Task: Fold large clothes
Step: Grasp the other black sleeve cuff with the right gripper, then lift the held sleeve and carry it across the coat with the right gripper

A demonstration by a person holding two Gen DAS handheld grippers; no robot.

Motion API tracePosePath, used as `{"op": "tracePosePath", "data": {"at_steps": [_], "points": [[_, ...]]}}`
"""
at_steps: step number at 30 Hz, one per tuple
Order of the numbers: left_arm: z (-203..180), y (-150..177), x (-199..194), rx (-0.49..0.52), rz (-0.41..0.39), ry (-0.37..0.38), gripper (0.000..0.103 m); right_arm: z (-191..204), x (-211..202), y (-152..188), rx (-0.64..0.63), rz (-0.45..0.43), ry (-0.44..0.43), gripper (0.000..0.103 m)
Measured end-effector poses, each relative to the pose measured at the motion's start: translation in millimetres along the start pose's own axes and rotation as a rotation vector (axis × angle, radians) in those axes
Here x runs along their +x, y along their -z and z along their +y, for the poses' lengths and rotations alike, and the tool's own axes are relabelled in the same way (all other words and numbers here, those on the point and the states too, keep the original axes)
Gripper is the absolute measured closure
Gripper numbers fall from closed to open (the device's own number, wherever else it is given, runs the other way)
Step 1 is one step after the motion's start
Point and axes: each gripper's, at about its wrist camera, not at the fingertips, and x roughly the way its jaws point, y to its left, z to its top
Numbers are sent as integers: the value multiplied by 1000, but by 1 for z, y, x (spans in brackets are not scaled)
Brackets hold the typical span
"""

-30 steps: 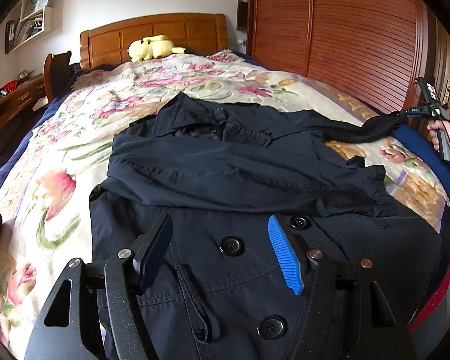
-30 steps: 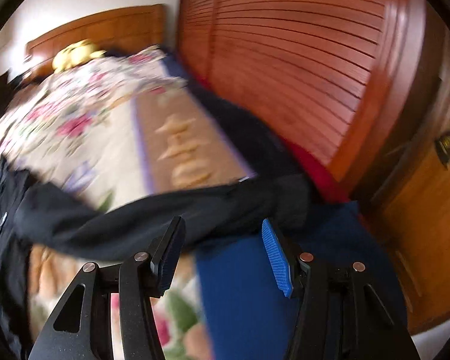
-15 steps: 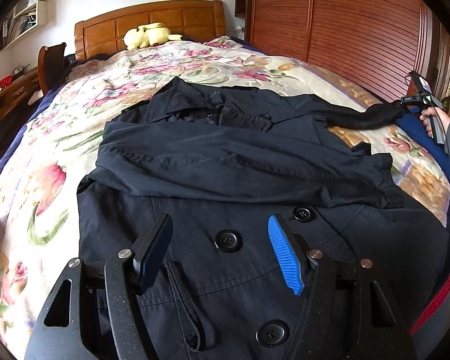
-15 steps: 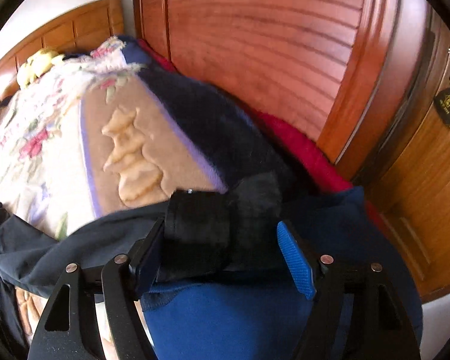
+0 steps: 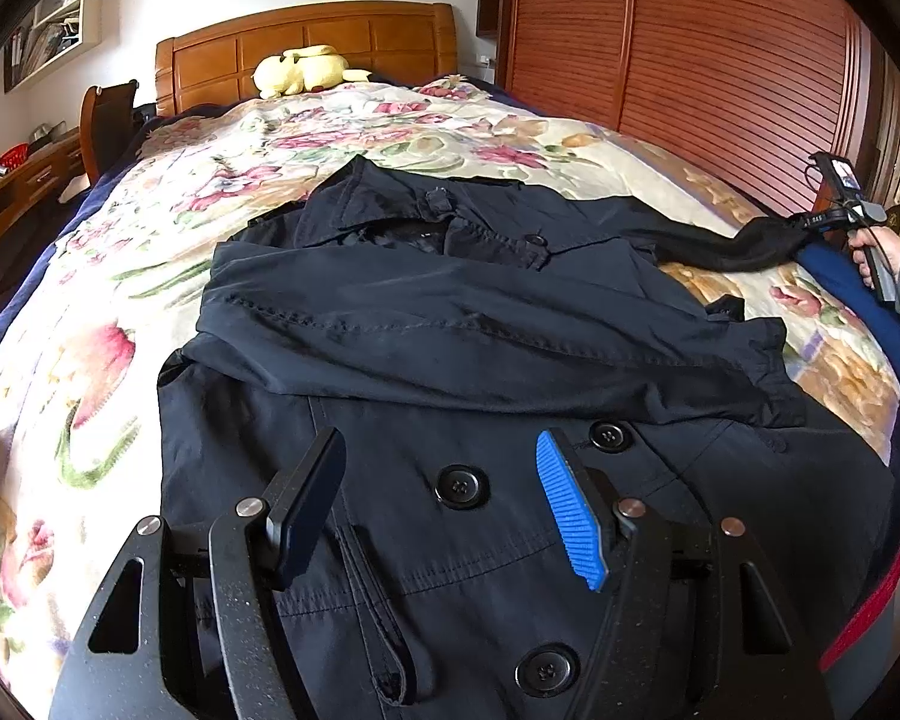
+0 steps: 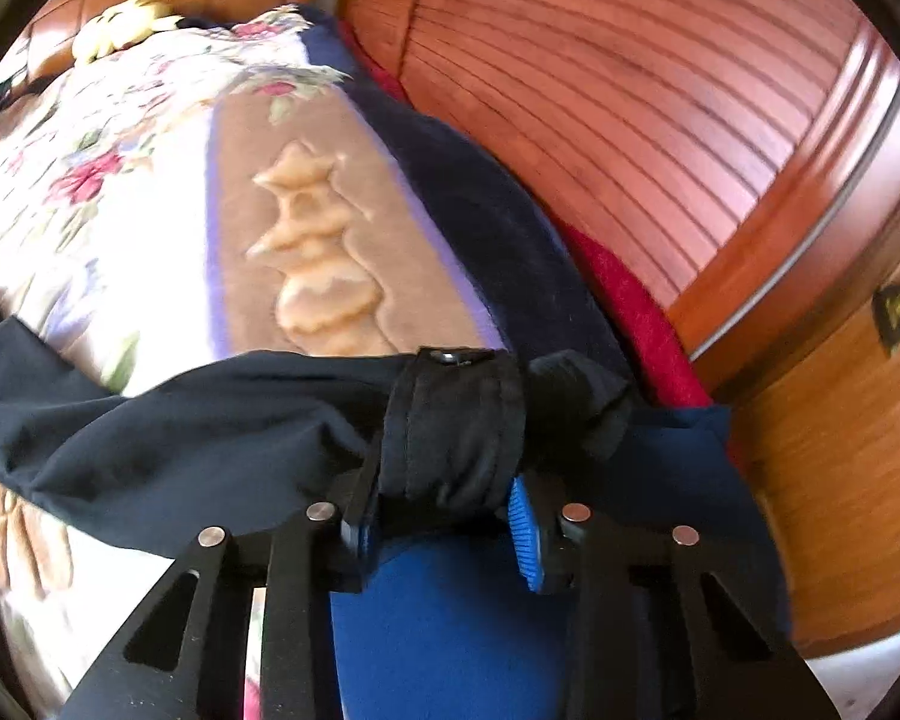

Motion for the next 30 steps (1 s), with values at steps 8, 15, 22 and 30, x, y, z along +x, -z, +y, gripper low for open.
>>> {"op": "tracePosePath", "data": {"at_steps": [8, 15, 22, 30], "points": [[3, -3, -12, -4, -30, 18, 36, 41, -89, -13, -80, -152, -67, 74], [8, -3, -26, -7, -60, 22, 36, 122, -171, -10, -234, -275, -166, 80], [20, 0, -39, -20, -83, 15, 36, 222, -248, 14, -431, -394, -278, 87], [45, 6, -57, -46, -112, -9, 36, 298, -302, 52, -581, -479, -382, 88]]}}
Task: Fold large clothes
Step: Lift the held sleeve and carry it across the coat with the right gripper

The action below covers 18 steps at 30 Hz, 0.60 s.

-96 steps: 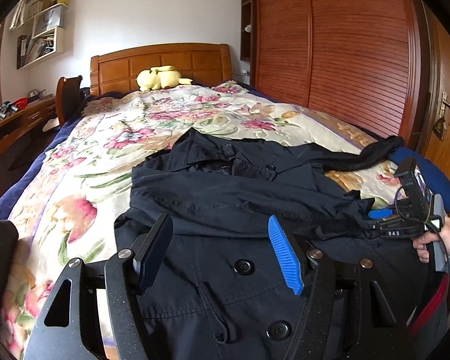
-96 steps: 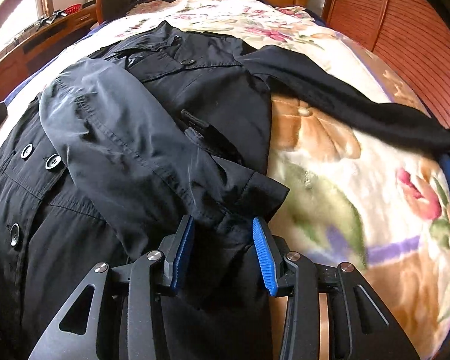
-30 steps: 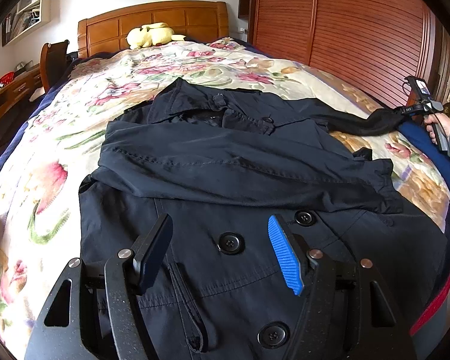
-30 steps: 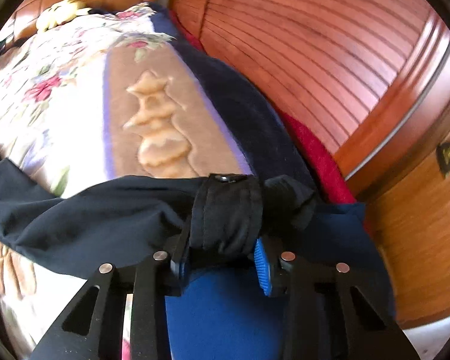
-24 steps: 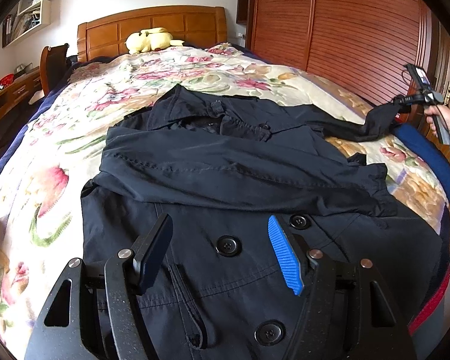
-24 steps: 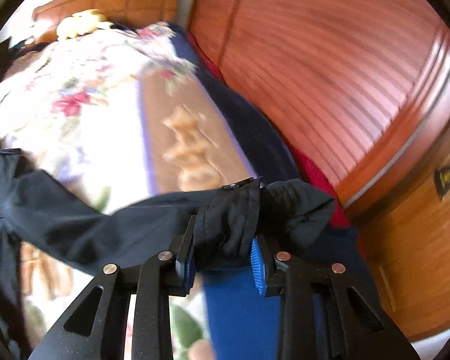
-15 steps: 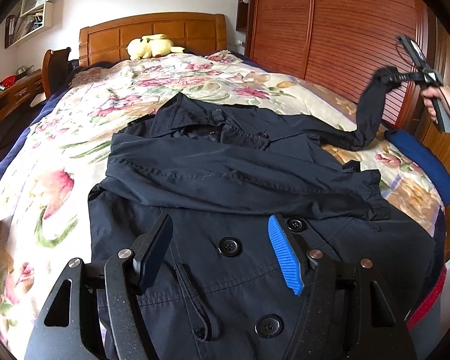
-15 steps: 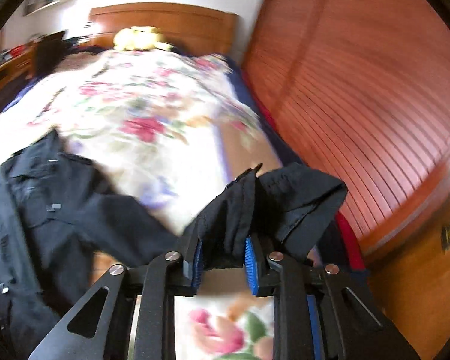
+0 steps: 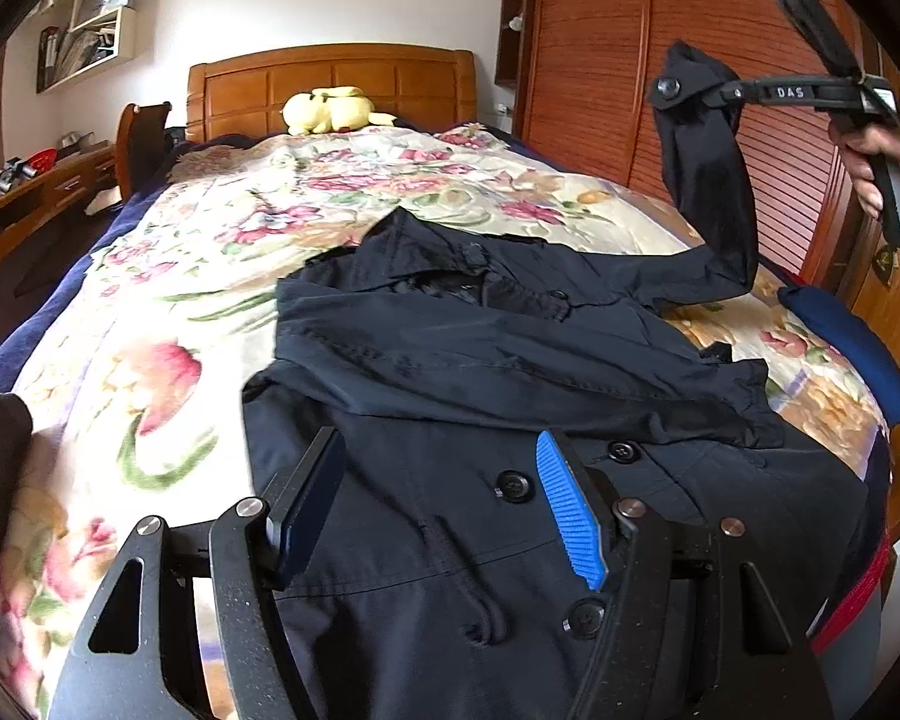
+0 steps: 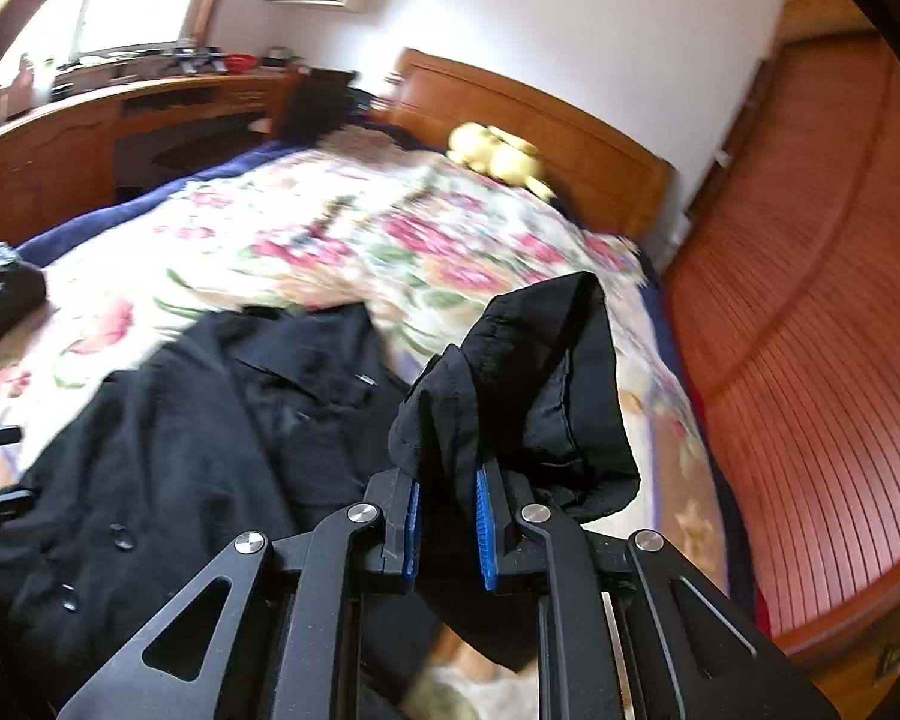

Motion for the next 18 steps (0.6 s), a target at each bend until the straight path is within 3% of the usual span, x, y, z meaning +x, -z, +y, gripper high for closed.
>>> {"op": "tracePosePath", "data": {"at_steps": [11, 18], "points": [[42, 9, -25, -52, -32, -51, 36, 59, -31, -23, -111, -105, -96, 88], [59, 13, -35, -74, -50, -77, 36, 57, -50, -20, -116, -132, -152, 88]]}}
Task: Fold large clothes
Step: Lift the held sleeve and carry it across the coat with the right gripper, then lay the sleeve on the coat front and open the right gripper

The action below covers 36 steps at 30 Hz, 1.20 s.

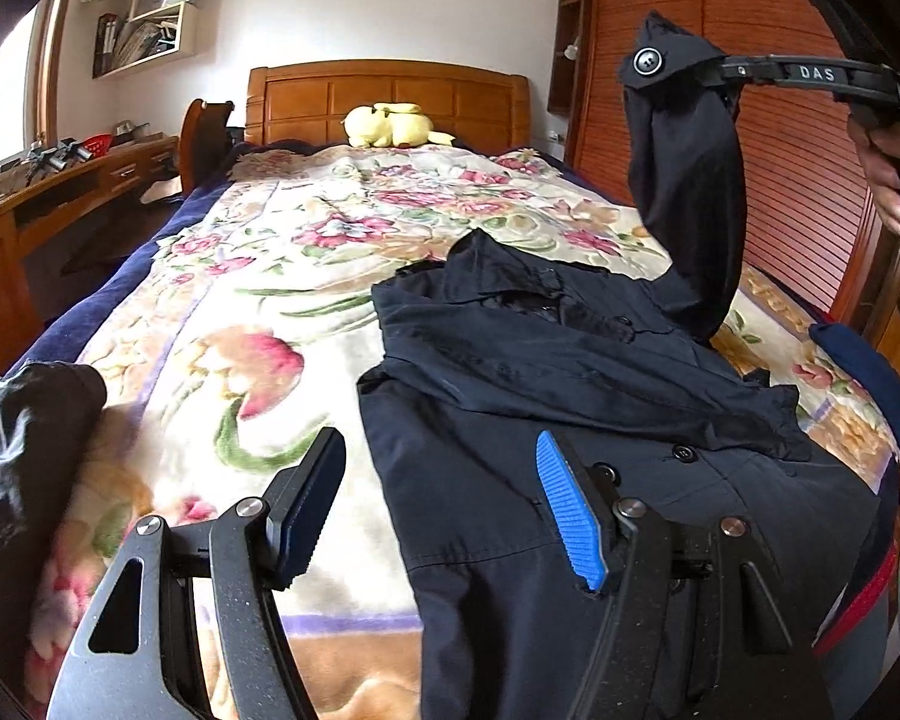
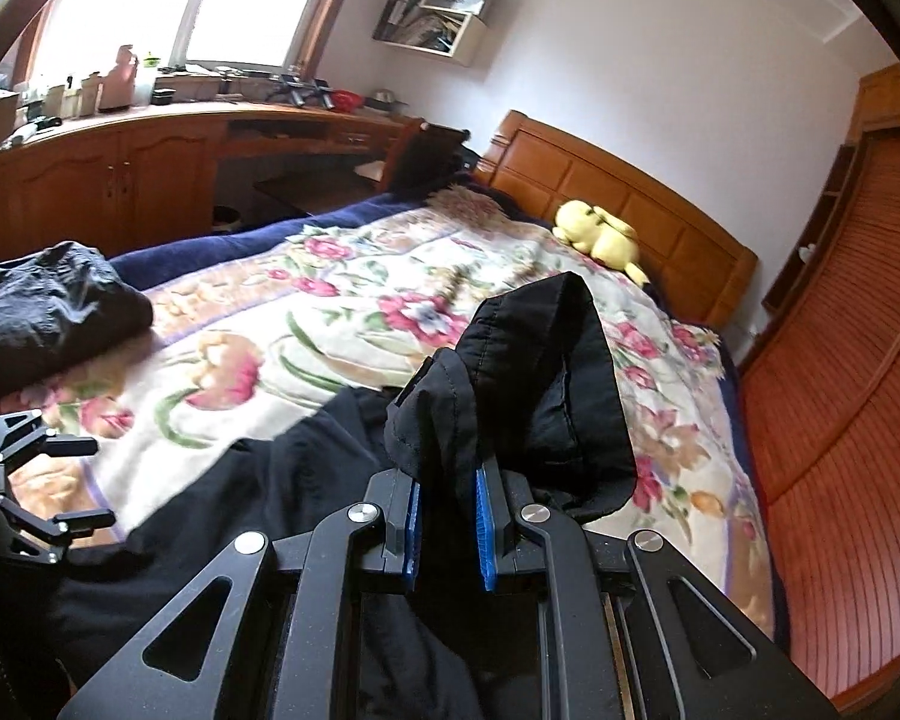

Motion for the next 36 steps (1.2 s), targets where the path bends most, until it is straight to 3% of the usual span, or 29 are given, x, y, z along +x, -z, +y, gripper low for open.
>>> {"op": "tracePosePath", "data": {"at_steps": [8, 13, 21, 26, 36], "points": [[9, 0, -2, -19, -9, -8, 36, -3, -4, 9, 23, 28, -91, 88], [9, 1, -2, -15, -6, -8, 36, -8, -3, 23, 60, 70, -177, 65], [7, 2, 1, -11, 1, -11, 36, -21, -4, 39, 56, 83, -223, 55], [3, 3, 4, -1, 7, -14, 36, -10, 19, 42, 67, 130, -248, 30], [5, 2, 5, -8, 13, -20, 36, 5, 41, 59, 51, 209, -275, 27]]}}
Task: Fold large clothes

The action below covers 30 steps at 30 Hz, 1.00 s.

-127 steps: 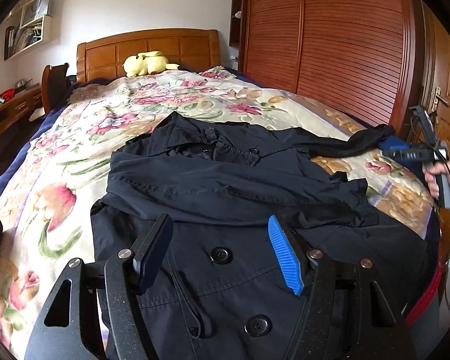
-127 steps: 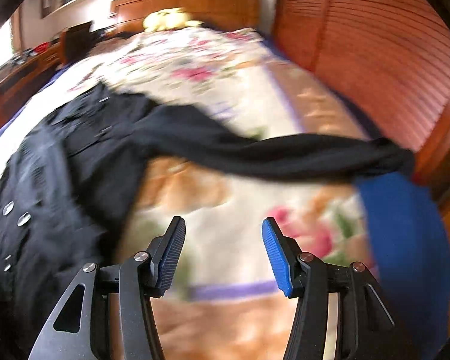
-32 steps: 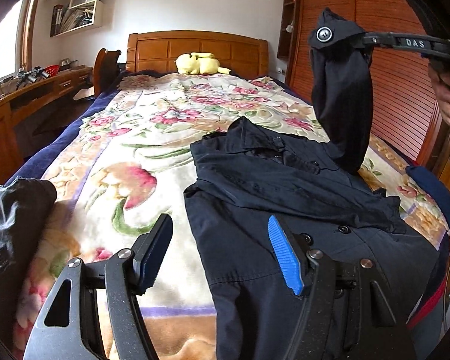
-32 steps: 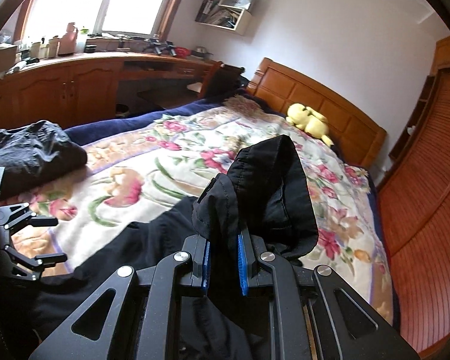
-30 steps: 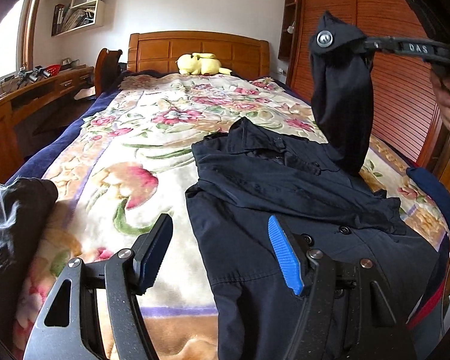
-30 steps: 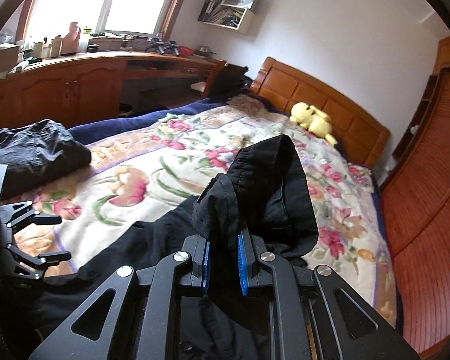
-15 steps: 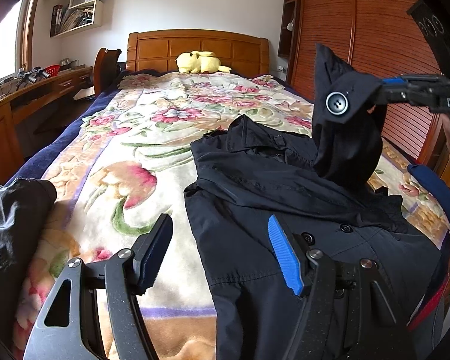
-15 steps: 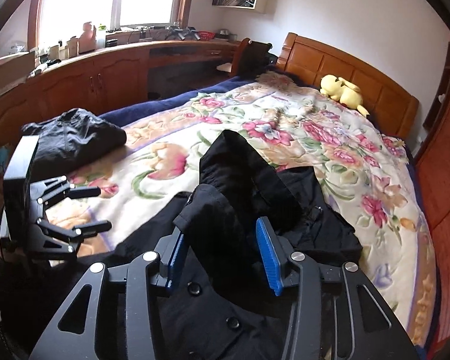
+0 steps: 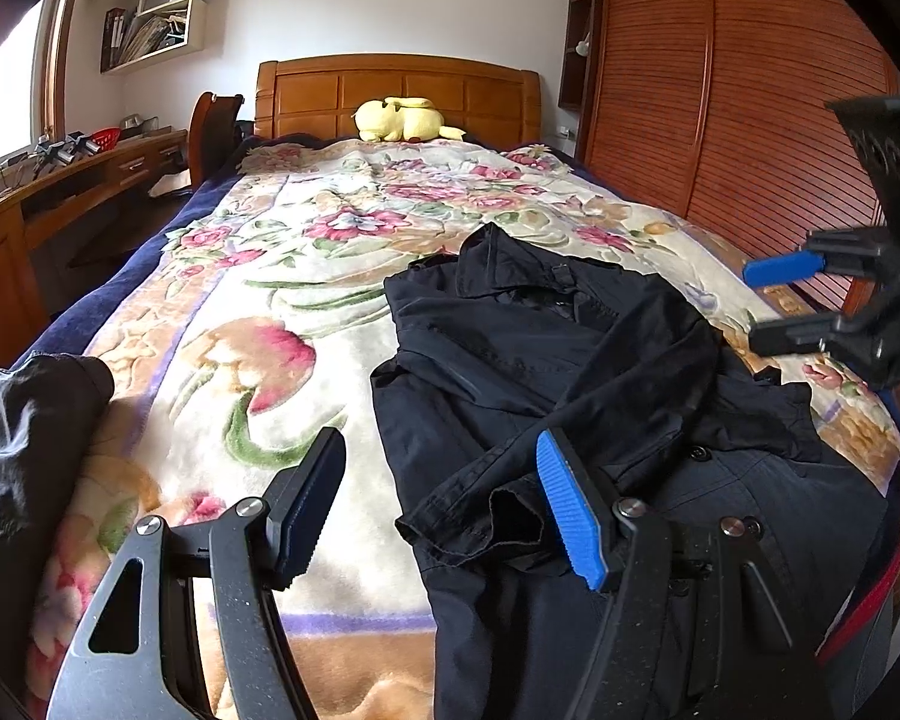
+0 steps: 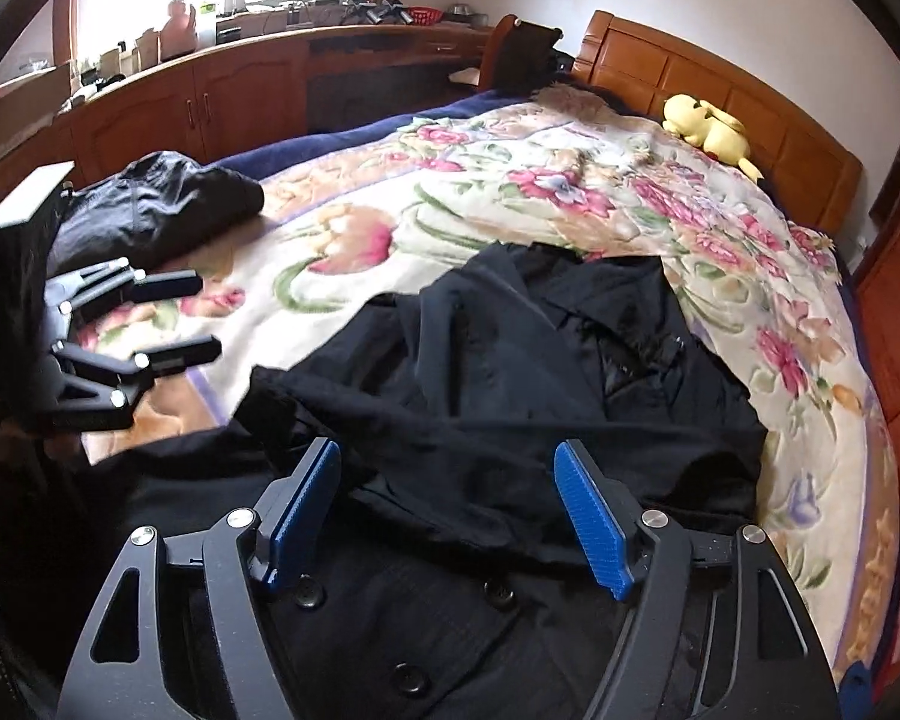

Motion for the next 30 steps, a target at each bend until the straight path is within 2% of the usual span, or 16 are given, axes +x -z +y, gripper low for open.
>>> {"op": "tracePosePath", "data": {"at_steps": [4, 10, 19, 26, 30], "points": [[2, 0, -1, 1, -4, 1, 36, -2, 15, 4, 33, 4, 6, 27], [11, 2, -3, -6, -5, -14, 36, -2, 60, 1, 114, 23, -36, 29], [40, 7, -13, -46, -6, -57, 36, 20, 125, -23, 136, 51, -120, 34], [64, 9, -24, -91, -20, -79, 36, 47, 136, -38, 116, 28, -225, 36], [71, 10, -27, -106, -27, -80, 36, 59, 140, -35, 110, 41, -289, 38]]}}
